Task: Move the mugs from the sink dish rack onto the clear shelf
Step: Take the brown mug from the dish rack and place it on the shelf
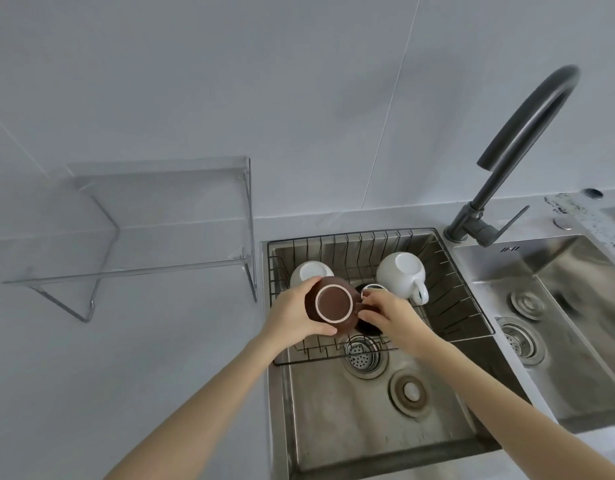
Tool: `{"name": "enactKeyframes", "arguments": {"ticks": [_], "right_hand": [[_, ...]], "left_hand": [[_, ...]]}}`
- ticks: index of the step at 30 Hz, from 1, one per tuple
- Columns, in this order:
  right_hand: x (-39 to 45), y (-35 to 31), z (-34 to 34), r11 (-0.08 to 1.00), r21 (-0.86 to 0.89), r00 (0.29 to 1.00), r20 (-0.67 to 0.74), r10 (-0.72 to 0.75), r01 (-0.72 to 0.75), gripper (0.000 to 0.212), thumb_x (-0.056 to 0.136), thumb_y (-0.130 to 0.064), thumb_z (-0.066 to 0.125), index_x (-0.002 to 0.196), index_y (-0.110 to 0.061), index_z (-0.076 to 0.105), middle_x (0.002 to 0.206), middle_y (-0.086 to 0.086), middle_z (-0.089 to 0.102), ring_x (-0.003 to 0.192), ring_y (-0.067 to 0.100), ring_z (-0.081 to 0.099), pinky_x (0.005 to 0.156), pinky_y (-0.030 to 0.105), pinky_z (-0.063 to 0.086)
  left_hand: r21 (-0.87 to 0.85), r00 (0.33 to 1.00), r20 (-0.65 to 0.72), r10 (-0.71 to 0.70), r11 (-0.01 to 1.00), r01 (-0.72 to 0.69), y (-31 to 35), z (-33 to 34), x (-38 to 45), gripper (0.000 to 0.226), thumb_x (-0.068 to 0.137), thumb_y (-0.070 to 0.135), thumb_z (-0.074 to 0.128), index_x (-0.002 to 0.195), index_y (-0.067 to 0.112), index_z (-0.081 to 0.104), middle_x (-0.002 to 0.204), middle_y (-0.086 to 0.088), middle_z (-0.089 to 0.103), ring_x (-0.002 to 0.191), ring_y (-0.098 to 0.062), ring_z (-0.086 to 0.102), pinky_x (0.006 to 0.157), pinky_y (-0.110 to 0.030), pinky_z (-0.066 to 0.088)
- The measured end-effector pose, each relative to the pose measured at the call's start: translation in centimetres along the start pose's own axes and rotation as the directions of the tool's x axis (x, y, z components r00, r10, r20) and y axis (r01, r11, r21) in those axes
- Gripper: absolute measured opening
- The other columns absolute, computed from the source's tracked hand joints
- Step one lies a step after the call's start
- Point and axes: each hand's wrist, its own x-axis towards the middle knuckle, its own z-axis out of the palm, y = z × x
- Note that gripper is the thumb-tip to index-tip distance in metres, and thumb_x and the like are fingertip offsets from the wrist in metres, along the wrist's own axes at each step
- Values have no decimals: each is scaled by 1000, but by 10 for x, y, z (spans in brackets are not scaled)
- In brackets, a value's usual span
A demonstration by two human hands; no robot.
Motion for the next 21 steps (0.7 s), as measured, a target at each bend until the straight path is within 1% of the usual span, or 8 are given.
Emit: {"name": "enactKeyframes", "arguments": {"ticks": [3,5,8,10,13,14,17,21], "right_hand": [[-10,-25,-31,999,-14,998,-54,-45,44,13,87,-15,58,97,-8,63,103,7,66,98,24,60,90,35,48],[-16,-48,-56,996,-12,990,-113,-86,85,15,85,-16,61,98,-11,65,104,11,70,98,26,63,93,43,50],[-18,-94,-88,985,-22,977,-128,-170,169,14,84,-16,63,95,-11,68,98,14,73,96,27,65,92,43,48],[-15,-127,-100,974,5,966,-126,-225,227,10,84,-17,63,91,-13,69,92,12,74,90,23,67,88,36,49],[-3,-174,-98,951,72,949,-118,-292,301,7,85,-16,61,81,-16,68,76,0,71,67,-5,64,72,6,47],[2,-185,-94,944,92,945,-118,-305,316,8,85,-15,61,79,-16,67,72,-4,68,59,-11,60,66,2,45],[25,-224,-70,921,151,933,-99,-347,359,10,85,-17,61,78,-15,66,70,-4,67,58,-7,59,73,17,45],[58,-270,-33,901,184,919,-61,-389,393,11,85,-19,61,75,-16,66,75,2,67,74,15,59,84,38,48]], "left_hand": [[-48,995,-57,80,995,-83,25,-18,-5,93,50,27,86,131,24,41,132,1,54,117,-15,51,101,-30,40],[-75,986,-107,128,988,-136,46,-37,-8,91,53,24,86,132,21,41,129,1,56,113,-12,51,96,-24,37],[-105,966,-174,192,972,-212,72,-76,-17,86,54,25,85,129,21,43,116,6,59,105,-9,52,86,-16,40],[-135,956,-214,203,963,-235,81,-107,-24,84,55,27,85,128,23,44,109,13,54,101,-5,50,81,-9,37],[-205,935,-313,164,950,-235,81,-154,-36,78,56,26,85,124,23,48,109,12,55,103,-7,54,88,-16,40],[-227,928,-341,151,945,-237,81,-166,-39,75,54,26,86,121,23,51,108,11,57,104,-8,56,90,-18,42],[-220,909,-404,107,953,-210,63,-211,-49,68,49,33,85,111,28,57,103,10,63,105,-11,60,93,-23,45],[-177,903,-421,87,968,-175,35,-268,-59,46,41,45,79,83,44,61,100,9,69,102,-16,63,95,-35,49]]}}
